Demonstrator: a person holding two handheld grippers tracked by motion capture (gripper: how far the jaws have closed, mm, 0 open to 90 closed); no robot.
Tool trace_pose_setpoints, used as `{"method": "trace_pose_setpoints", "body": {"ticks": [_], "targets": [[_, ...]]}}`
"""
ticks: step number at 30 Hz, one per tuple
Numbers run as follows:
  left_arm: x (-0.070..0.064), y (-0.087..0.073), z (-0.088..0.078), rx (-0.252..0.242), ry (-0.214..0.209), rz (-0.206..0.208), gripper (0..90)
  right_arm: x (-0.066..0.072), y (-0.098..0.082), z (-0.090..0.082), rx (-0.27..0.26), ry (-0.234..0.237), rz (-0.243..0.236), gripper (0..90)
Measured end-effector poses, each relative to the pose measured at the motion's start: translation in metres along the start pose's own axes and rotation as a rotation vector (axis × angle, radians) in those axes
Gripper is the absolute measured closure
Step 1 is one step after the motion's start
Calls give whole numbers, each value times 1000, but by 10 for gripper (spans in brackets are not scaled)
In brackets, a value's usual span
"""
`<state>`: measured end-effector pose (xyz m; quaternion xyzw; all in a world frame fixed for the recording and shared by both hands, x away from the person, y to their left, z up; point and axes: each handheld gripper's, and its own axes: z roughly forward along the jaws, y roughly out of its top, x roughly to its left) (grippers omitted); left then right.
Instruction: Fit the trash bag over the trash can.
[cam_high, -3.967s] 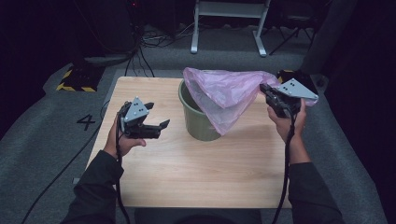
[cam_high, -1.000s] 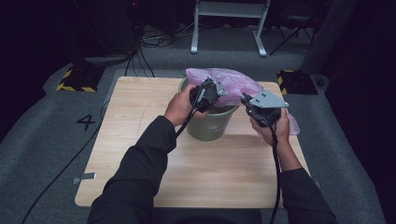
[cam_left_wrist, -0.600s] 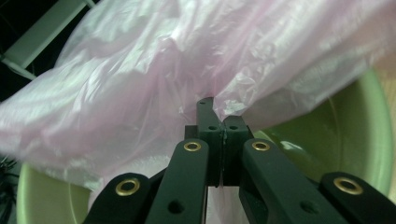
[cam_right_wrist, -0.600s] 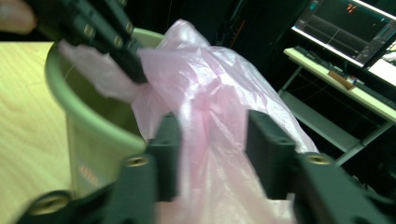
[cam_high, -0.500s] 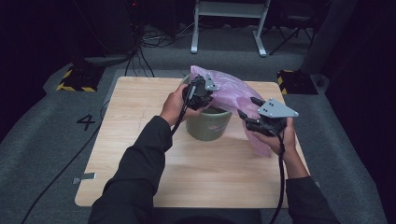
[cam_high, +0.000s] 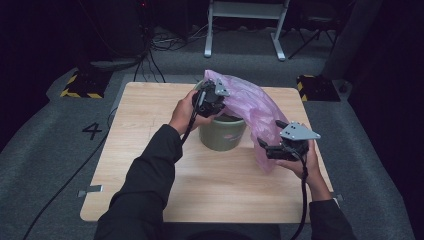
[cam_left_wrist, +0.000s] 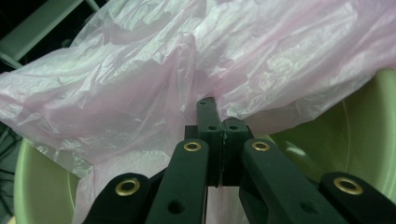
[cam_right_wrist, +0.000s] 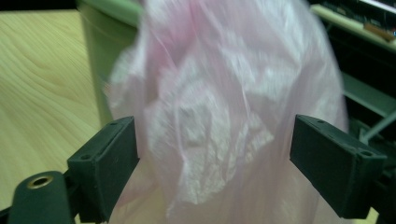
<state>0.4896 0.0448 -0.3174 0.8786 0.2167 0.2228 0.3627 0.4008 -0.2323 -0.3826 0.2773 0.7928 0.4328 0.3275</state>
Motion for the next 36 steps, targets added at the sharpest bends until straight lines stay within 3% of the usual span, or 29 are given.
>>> {"method": "trace_pose_setpoints", "body": {"ticks": [2,6,9,12,13,15,17,19,22,26,29,33,36], "targets": [[2,-2,0,-5,-20,-17,899,-4,-6,13,29,12,53,165],[4,-4,0,-4,-34,-22,899,-12,-15,29,19,-54,118,258],[4,-5,1,1,-37,-21,899,-14,-17,37,4,-102,117,376],[3,-6,2,1,-40,-20,899,-15,-16,41,-22,-103,112,509],[3,-6,1,-1,-38,-20,898,-15,-15,41,-35,-106,105,595],[3,-6,1,4,-33,-17,899,-15,-12,40,-64,-81,101,644],[2,-6,1,6,-30,-16,898,-12,-9,37,-73,-58,92,559],[1,-5,0,10,-24,-8,899,-9,-7,33,-70,-27,82,379],[2,-7,-2,11,-23,-17,898,-4,-8,24,-57,15,57,271],[4,-9,-1,8,-25,-22,898,-1,-11,13,-76,130,80,189],[2,-9,0,14,-22,-19,898,4,-9,7,-85,174,78,153],[3,-10,0,0,-27,-27,898,10,-6,-2,-100,197,86,149],[4,-11,0,-7,-31,-40,898,21,-3,2,-87,157,73,148]]}}
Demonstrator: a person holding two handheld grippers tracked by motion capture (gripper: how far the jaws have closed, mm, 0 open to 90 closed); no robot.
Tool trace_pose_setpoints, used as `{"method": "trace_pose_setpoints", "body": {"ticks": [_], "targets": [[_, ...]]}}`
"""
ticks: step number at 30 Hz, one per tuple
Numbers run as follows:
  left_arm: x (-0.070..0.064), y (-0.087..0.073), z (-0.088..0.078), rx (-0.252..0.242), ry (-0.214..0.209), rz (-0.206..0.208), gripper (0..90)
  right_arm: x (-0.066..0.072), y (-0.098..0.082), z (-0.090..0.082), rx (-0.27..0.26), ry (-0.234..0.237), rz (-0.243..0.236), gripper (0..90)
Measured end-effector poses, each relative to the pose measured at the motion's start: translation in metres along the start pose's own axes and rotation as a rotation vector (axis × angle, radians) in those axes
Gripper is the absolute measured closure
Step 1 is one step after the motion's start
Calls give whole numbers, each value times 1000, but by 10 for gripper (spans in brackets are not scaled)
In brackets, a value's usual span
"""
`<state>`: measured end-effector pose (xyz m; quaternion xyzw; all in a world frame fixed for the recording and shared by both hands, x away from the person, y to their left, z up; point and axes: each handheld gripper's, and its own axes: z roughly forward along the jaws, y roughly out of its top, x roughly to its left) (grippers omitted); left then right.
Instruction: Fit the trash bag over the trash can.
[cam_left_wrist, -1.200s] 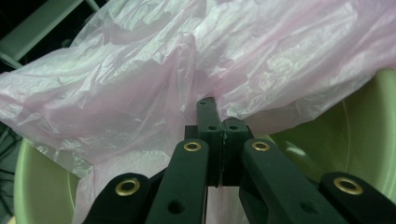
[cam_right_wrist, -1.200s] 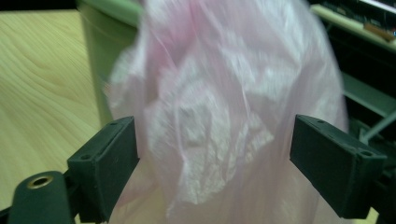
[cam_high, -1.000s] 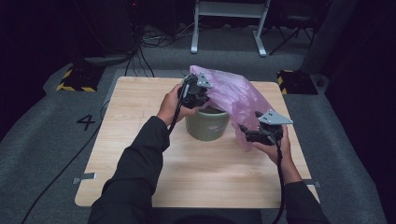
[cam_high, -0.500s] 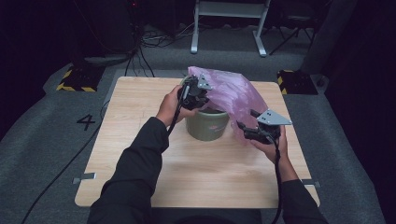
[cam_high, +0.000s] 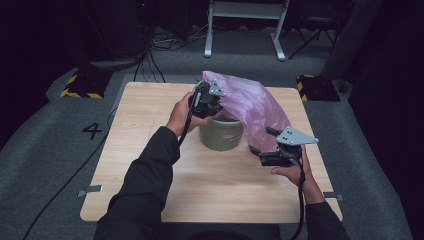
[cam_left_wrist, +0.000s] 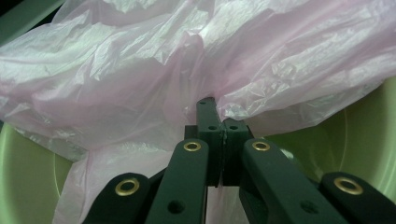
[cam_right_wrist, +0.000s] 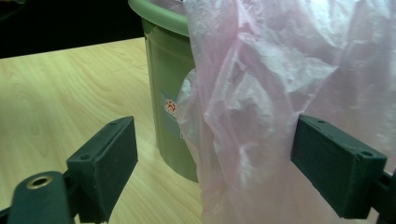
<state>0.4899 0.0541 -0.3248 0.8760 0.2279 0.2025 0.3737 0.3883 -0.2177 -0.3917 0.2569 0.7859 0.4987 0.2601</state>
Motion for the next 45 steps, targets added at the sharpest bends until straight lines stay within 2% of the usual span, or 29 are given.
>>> {"method": "trace_pose_setpoints", "body": {"ticks": [2,3,4,5,6,8,9,13,17,19,22,24,26,29,30,32,34,37,38,41,44,45], "targets": [[0,-1,-1,0,-3,-1,897,6,-1,11,33,-55,-6,155],[0,-2,-1,-3,-5,-5,897,6,-2,15,40,-73,-5,195],[-1,-3,-2,-6,-5,-6,898,7,-4,23,68,-135,8,283],[-1,-3,-3,-11,-10,-8,897,6,-5,27,78,-164,9,322],[-1,-3,-4,-15,-8,-8,897,4,-7,29,70,-166,10,379],[-2,-4,-5,-22,-13,-6,896,0,-8,32,85,-207,9,461],[-2,-4,-6,-23,-15,-2,896,-2,-9,31,71,-214,11,556],[-2,-6,-9,-40,-19,-8,888,-7,-9,26,28,-236,10,780],[-2,-8,-10,-46,-11,-22,842,-10,-4,17,-12,-265,2,865],[-2,-8,-11,-53,-16,-33,808,-12,0,13,-21,-281,1,879],[-2,-7,-12,-63,-7,-36,696,-17,8,2,-54,-311,-4,900],[-2,-6,-13,-71,-24,-39,643,-21,15,-6,-64,-327,-13,900],[-1,-6,-14,-69,-12,-49,522,-26,20,-12,-68,-350,-12,900],[2,-6,-17,-80,10,-87,361,-34,23,-20,-75,-377,4,900],[3,-7,-20,-101,30,-118,324,-35,23,-21,-77,-380,7,900],[4,-7,-25,-138,61,-153,254,-39,24,-26,-87,-392,17,900],[6,-7,-31,-170,78,-171,235,-42,26,-30,-90,-412,21,900],[6,-8,-40,-211,62,-167,228,-46,29,-36,-102,-444,35,900],[6,-8,-42,-213,73,-162,224,-48,31,-39,-108,-450,36,900],[5,-7,-45,-220,62,-157,238,-50,37,-43,-105,-470,17,900],[3,-6,-42,-193,48,-133,286,-50,42,-45,-104,-475,-1,900],[2,-5,-40,-187,44,-124,342,-50,45,-45,-102,-482,-8,900]]}}
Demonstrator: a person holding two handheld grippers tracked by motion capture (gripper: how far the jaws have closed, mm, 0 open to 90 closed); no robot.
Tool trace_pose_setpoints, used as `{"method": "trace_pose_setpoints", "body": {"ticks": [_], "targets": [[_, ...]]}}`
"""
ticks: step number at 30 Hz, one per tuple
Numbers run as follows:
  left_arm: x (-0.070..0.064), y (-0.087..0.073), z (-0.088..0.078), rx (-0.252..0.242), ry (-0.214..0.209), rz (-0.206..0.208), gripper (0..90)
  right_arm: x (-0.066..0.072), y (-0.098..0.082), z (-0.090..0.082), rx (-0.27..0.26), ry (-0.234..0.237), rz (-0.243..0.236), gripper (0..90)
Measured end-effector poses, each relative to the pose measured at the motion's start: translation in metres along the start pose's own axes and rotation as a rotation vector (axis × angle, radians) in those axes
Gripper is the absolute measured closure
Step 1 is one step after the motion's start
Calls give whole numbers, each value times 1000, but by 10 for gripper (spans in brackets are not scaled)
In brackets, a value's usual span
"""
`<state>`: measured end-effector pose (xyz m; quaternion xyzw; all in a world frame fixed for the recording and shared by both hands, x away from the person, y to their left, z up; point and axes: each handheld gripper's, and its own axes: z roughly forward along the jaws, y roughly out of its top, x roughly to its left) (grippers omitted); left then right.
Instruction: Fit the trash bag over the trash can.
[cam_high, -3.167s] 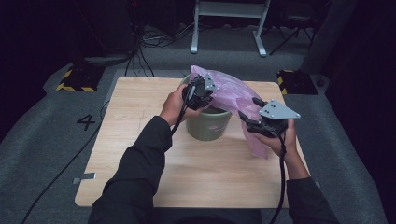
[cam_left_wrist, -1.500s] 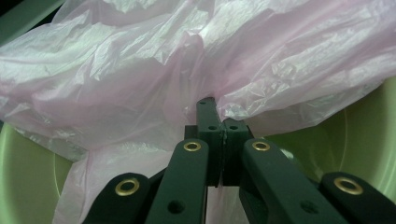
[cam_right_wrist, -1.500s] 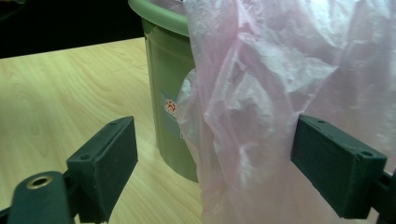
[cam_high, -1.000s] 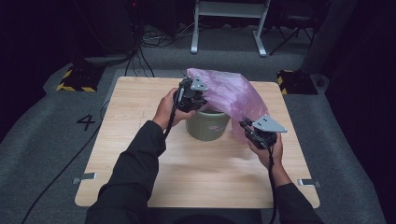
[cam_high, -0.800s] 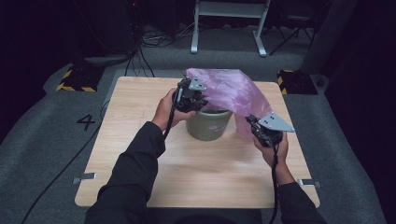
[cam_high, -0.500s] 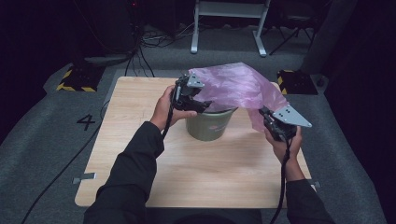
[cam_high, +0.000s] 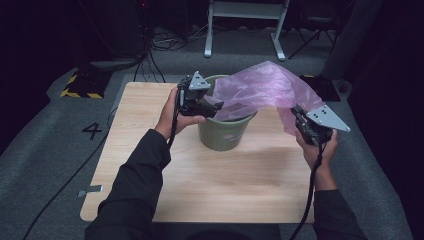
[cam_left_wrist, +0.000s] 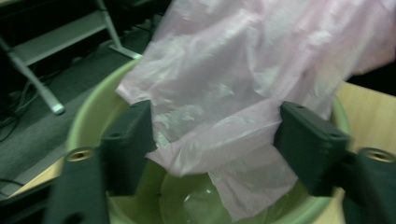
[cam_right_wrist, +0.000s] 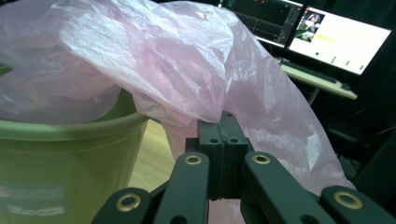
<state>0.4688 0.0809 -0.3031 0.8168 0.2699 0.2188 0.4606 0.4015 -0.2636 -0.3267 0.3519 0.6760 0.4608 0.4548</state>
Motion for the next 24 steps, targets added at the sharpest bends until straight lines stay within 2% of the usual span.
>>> {"method": "trace_pose_setpoints", "body": {"ticks": [2,3,6,11,14,16,19,23,24], "targets": [[-2,1,4,3,-18,0,365,-2,5,-1,-8,0,-4,900],[-4,1,6,15,-27,20,381,-2,8,-1,-7,-5,-6,900],[-9,2,10,34,-14,41,317,-3,14,1,-3,-1,-15,900],[-8,2,8,-7,-14,2,212,10,22,10,37,18,-93,900],[-13,6,8,-28,-8,-11,199,20,25,14,63,35,-142,900],[-20,10,8,-48,-43,11,194,28,26,17,73,64,-162,900],[-32,15,8,-46,-52,68,182,39,29,20,84,102,-195,900],[-39,18,8,-46,-48,110,200,52,33,21,85,150,-237,900],[-40,18,9,-48,-32,114,229,54,33,21,85,156,-238,899]]}}
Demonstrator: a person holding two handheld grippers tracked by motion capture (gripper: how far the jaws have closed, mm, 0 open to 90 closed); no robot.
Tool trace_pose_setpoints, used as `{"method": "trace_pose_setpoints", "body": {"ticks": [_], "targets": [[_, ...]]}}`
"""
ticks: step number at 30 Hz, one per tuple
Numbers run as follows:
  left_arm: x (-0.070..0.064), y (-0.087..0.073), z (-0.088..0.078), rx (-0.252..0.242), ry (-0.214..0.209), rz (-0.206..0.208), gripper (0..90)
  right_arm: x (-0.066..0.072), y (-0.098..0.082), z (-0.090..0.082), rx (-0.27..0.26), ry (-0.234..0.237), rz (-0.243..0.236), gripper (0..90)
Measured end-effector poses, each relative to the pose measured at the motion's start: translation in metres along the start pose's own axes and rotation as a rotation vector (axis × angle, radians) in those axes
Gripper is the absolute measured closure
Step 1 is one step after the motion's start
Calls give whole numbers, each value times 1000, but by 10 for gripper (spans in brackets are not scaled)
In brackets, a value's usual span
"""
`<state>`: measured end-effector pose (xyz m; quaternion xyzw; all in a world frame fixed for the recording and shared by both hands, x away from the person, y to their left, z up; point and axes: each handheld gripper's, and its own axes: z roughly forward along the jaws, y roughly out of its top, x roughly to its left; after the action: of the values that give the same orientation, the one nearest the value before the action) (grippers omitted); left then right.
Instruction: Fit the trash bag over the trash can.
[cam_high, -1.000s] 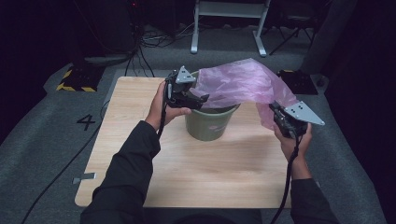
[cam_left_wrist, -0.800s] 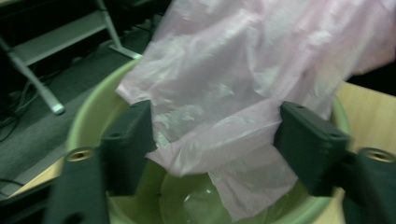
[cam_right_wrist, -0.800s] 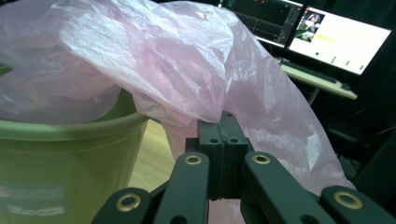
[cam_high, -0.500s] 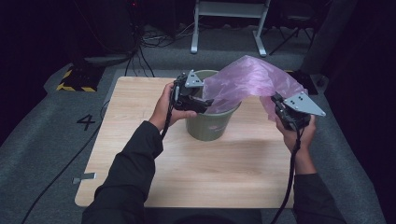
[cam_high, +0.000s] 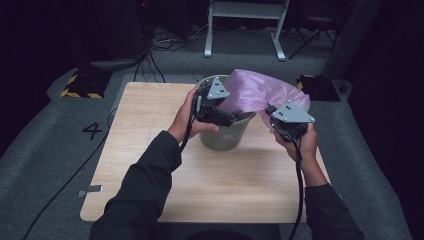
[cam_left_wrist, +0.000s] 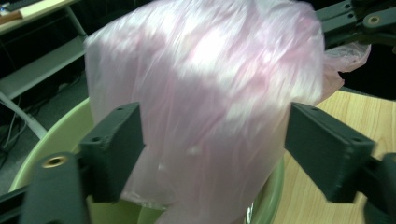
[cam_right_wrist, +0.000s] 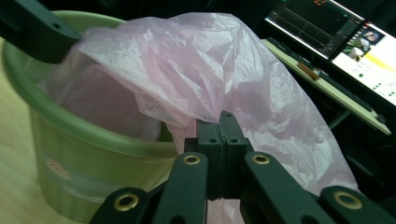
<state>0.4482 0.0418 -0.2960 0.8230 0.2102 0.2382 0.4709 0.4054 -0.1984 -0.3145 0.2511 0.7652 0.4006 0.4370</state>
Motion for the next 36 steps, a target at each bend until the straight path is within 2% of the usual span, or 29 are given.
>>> {"method": "trace_pose_setpoints", "body": {"ticks": [1,4,5,6,8,10,12,14,16,20,22,23,25,26,27,28,30,33,34,35,36], "targets": [[0,1,1,6,12,12,272,1,0,0,-3,13,0,895],[-1,0,3,21,8,54,503,3,-1,2,-10,48,6,880],[-2,-1,4,30,15,82,598,3,-1,2,-12,58,7,868],[-2,-2,5,44,33,102,644,4,-2,3,-13,64,11,849],[-2,-4,6,49,28,109,752,5,-3,3,-16,75,11,840],[-1,-6,7,59,42,125,854,6,-5,3,-18,86,17,808],[1,-8,6,67,40,134,898,5,-6,2,-26,102,26,740],[3,-10,6,80,61,134,899,4,-7,0,-22,103,38,653],[5,-12,4,79,62,131,900,3,-8,-3,-22,125,53,572],[10,-15,3,73,62,113,900,0,-13,-11,-44,159,68,569],[9,-15,4,50,27,99,893,0,-14,-10,-23,161,60,637],[8,-14,3,39,7,94,773,0,-15,-9,-14,164,55,704],[4,-11,5,18,-6,83,518,-1,-16,-7,-6,160,60,811],[2,-10,5,14,-31,80,441,-2,-15,-6,-12,167,71,840],[-1,-8,6,11,-27,78,379,-3,-14,-7,-21,166,80,860],[-4,-7,8,10,1,83,324,-4,-13,-7,-24,161,86,874],[-6,-4,12,18,-11,89,328,-4,-9,-7,-35,154,74,900],[-10,0,20,54,0,110,350,-4,-6,-8,-44,154,63,900],[-10,1,22,65,0,123,395,-3,-5,-9,-47,156,61,900],[-9,2,24,73,-6,132,501,-3,-4,-9,-48,156,58,900],[-8,3,26,84,-19,149,542,-2,-4,-10,-52,162,56,900]]}}
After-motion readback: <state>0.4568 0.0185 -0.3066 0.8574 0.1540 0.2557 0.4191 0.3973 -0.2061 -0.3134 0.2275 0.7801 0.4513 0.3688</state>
